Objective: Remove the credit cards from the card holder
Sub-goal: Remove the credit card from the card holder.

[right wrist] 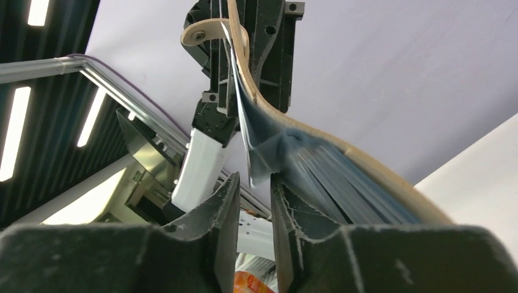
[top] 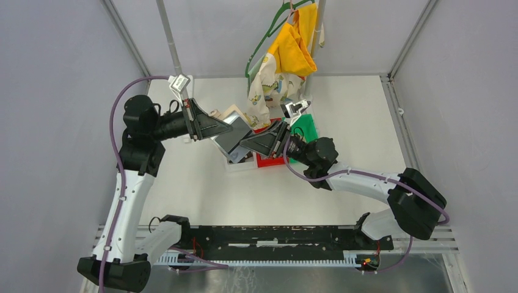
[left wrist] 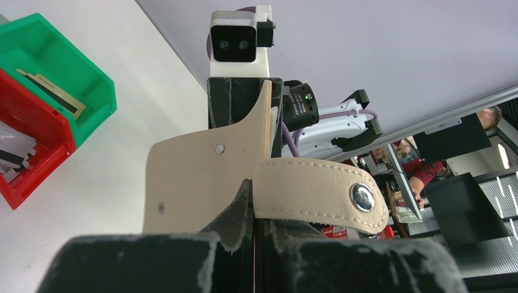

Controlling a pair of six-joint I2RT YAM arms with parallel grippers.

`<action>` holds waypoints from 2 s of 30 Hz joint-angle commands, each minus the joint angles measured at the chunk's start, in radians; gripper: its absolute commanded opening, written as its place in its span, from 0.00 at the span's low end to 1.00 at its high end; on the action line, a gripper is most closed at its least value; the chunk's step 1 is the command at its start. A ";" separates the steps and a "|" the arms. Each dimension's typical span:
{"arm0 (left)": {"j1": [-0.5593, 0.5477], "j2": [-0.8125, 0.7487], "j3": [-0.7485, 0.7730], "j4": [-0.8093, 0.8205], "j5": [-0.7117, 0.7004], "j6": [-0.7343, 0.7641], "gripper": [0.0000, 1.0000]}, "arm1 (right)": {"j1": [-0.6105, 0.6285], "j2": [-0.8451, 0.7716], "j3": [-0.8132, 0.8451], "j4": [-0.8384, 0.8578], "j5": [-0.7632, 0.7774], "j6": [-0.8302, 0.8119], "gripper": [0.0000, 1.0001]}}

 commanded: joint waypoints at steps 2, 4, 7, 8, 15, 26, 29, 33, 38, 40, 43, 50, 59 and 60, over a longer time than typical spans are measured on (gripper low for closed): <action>0.001 -0.007 0.031 0.064 0.012 -0.044 0.03 | -0.023 -0.021 -0.017 0.096 0.003 0.038 0.39; 0.000 -0.005 0.029 0.071 0.011 -0.054 0.03 | -0.031 -0.004 -0.013 0.165 0.011 0.074 0.44; 0.001 -0.005 0.029 0.073 0.011 -0.059 0.03 | -0.036 0.018 0.003 0.207 0.023 0.101 0.47; 0.001 -0.006 0.029 0.074 0.012 -0.060 0.03 | -0.036 0.024 0.018 0.203 0.015 0.100 0.43; 0.000 -0.008 0.030 0.072 0.018 -0.066 0.03 | -0.036 0.027 0.007 0.208 0.012 0.104 0.17; 0.001 -0.005 0.038 0.076 0.010 -0.084 0.06 | -0.036 -0.009 -0.060 0.266 0.044 0.084 0.00; 0.001 -0.004 0.043 0.071 0.008 -0.084 0.06 | -0.036 -0.028 -0.072 0.249 0.049 0.068 0.00; 0.000 -0.005 0.044 0.070 0.007 -0.082 0.06 | -0.035 -0.042 -0.083 0.225 0.040 0.056 0.00; 0.001 -0.002 0.045 0.063 -0.006 -0.074 0.04 | -0.034 -0.054 -0.096 0.209 0.051 0.049 0.03; 0.001 -0.001 0.045 0.045 -0.018 -0.060 0.03 | -0.027 -0.043 -0.071 0.185 0.048 0.047 0.09; 0.001 0.006 0.060 -0.012 -0.055 -0.019 0.02 | -0.012 -0.013 -0.029 0.178 0.057 0.057 0.12; 0.001 0.016 0.077 -0.060 -0.087 0.014 0.02 | 0.000 0.052 0.025 0.225 0.078 0.111 0.27; 0.001 0.032 0.105 -0.069 -0.106 0.016 0.02 | 0.001 0.040 -0.008 0.247 0.072 0.119 0.09; 0.001 0.034 0.108 -0.068 -0.106 0.016 0.02 | 0.001 0.036 -0.011 0.245 0.071 0.117 0.08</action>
